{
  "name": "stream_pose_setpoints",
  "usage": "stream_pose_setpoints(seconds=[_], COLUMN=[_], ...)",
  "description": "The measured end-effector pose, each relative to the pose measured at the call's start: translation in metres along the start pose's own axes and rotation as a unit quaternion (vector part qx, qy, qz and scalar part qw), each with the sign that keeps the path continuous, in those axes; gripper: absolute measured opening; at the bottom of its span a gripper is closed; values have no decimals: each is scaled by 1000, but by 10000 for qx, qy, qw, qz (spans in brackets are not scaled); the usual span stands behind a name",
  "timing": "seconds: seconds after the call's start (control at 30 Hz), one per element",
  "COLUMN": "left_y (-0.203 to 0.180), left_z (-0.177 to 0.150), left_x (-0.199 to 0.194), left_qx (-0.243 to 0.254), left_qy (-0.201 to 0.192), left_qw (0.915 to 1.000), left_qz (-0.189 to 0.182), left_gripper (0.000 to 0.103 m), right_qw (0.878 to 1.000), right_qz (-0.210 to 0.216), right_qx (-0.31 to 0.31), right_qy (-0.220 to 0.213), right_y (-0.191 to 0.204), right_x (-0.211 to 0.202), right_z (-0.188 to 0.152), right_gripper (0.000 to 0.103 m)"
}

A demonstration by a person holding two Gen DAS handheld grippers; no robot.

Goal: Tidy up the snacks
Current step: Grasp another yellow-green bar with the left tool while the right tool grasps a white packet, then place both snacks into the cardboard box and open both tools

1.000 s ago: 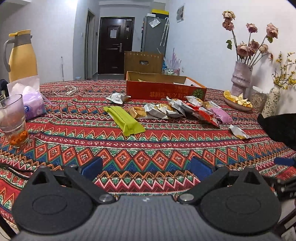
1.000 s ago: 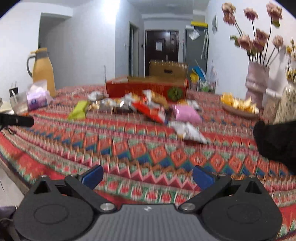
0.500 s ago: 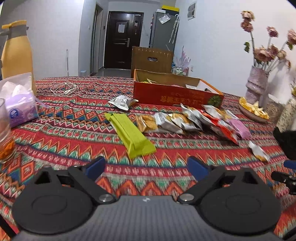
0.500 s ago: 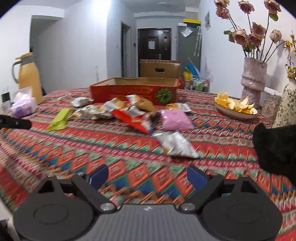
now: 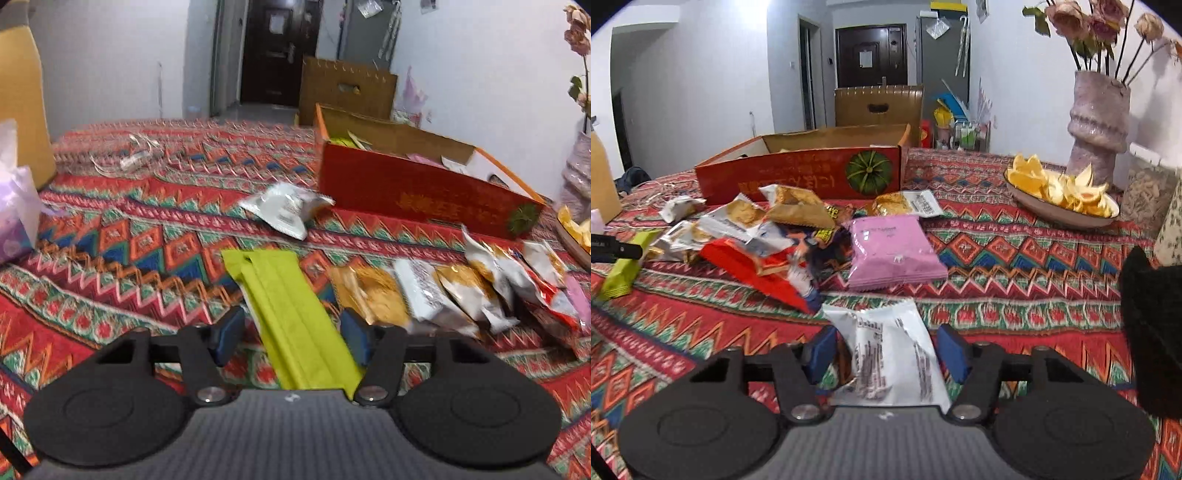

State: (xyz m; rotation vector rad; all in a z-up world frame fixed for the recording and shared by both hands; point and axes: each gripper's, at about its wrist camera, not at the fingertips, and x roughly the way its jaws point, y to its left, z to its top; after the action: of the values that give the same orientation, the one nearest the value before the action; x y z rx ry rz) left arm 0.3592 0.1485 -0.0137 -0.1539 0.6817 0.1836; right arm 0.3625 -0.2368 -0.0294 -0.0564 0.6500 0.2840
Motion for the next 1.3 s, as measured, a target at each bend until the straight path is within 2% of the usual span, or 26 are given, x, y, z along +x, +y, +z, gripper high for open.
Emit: stream_pose_setpoints(seconds=[0.07, 0.1, 0.17, 0.23, 0.37, 0.63, 0.9, 1.03, 1.1, 1.23, 1.3], left_y=[-1, -3, -8, -11, -11, -8, -12, -13, -15, -17, -20], left_z=[-2, -3, -5, -7, -17, -53, -61, -53, -40, 4, 37], left_x=[1, 1, -4, -10, -37, -115, -148, -148, -145, -131, -118], left_qx=[110, 160, 335, 358, 270, 166, 224, 223, 198, 52, 7], left_qy=[-86, -116, -125, -69, -69, -167, -390, -442, -496, -605, -659], left_qw=[9999, 9998, 9994, 9993, 9995, 9985, 9972, 9967, 9955, 9916, 9895], left_qz=[56, 68, 37, 13, -139, -484, -599, -646, -787, -1144, -1288], left_gripper=[49, 41, 35, 34, 33, 34, 34, 34, 34, 34, 34], right_qw=[10000, 10000, 10000, 9999, 9998, 9997, 9992, 9988, 9984, 9964, 9947], right_qz=[17, 26, 50, 67, 81, 219, 334, 392, 455, 671, 787], right_qx=[-21, -46, -63, -83, -190, -129, -128, -63, -54, -139, -234], right_qy=[-4, -5, -10, 7, 66, -3, -203, -285, -335, -501, -618], right_y=[1, 2, 3, 5, 14, 33, 44, 44, 43, 40, 39], right_x=[1, 1, 0, -2, -10, -54, -89, -94, -94, -88, -82], right_z=[1, 1, 1, 1, -2, -24, -35, -34, -29, -2, 21], right_gripper=[55, 53, 47, 43, 40, 40, 40, 40, 40, 40, 40])
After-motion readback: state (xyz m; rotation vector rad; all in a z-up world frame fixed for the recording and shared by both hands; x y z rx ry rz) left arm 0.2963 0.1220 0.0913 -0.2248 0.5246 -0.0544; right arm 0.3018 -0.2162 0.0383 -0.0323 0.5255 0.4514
